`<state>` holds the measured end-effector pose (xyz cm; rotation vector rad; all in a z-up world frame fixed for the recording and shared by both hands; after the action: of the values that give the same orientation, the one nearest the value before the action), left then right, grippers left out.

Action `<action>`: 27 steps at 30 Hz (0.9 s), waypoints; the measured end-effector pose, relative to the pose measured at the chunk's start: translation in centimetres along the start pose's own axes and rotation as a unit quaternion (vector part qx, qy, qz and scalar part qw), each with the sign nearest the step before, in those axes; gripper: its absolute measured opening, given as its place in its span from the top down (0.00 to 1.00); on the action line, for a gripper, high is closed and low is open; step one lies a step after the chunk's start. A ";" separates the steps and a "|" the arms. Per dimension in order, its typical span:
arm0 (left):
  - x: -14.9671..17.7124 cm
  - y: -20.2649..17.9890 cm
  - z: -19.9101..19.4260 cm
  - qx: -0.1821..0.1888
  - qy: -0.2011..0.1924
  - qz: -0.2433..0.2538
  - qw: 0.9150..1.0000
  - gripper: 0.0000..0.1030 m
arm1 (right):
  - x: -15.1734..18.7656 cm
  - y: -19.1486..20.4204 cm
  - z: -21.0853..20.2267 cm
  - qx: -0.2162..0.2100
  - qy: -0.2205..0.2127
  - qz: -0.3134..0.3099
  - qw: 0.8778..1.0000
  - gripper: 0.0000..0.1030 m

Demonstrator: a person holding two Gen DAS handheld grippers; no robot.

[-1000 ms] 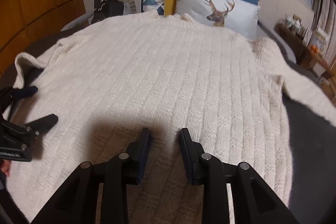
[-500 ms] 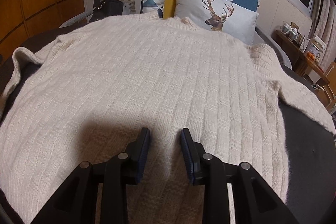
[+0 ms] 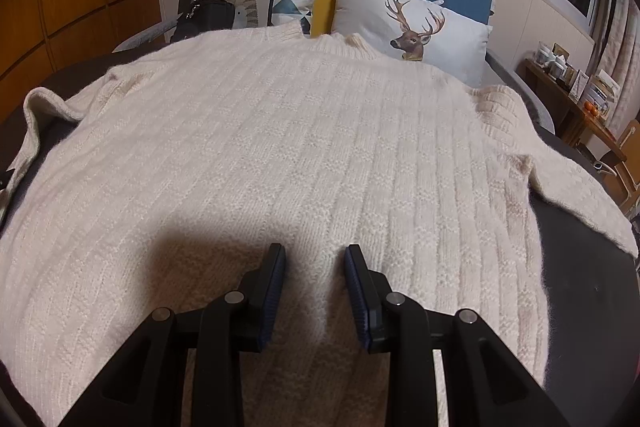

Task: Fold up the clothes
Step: 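Grasp the sweater sleeve cuff with the left gripper, then pull the sleeve outward across the ottoman with the left gripper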

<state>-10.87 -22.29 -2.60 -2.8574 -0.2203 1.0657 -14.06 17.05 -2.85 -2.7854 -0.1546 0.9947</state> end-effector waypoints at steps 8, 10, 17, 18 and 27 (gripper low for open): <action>-0.8 -1.3 0.1 -0.007 0.004 0.111 0.994 0.67 | 0.0 0.0 0.0 0.000 0.005 -0.003 1.000 0.71; -1.4 -0.4 0.4 -0.018 0.007 0.106 0.994 0.69 | -0.1 -0.2 0.1 -0.006 0.010 0.000 1.000 0.71; -3.5 3.7 1.8 -0.053 0.014 0.118 0.991 0.73 | -1.3 -0.3 0.6 -0.016 0.054 -0.012 0.998 0.71; -3.7 4.0 2.0 -0.055 0.014 0.123 0.991 0.73 | -1.8 -0.2 0.8 -0.013 0.070 -0.019 0.997 0.71; -4.4 5.0 2.6 -0.049 0.017 0.141 0.989 0.75 | -9.5 7.1 -0.5 -0.103 -0.017 -0.047 0.993 0.73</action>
<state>-15.30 -27.82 -2.38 -3.0587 0.1424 1.0735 -20.83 8.58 1.97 -2.9120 -0.4122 1.0569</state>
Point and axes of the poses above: each gripper's, at about its wrist camera, not at the fingertips, and z roughly the way its jaws point, y to its left, x to its underside, the point moved 3 cm from there along z, roughly the way its jaws point, and after that the axes turned 10 degrees about x, right-handed, at the moved point
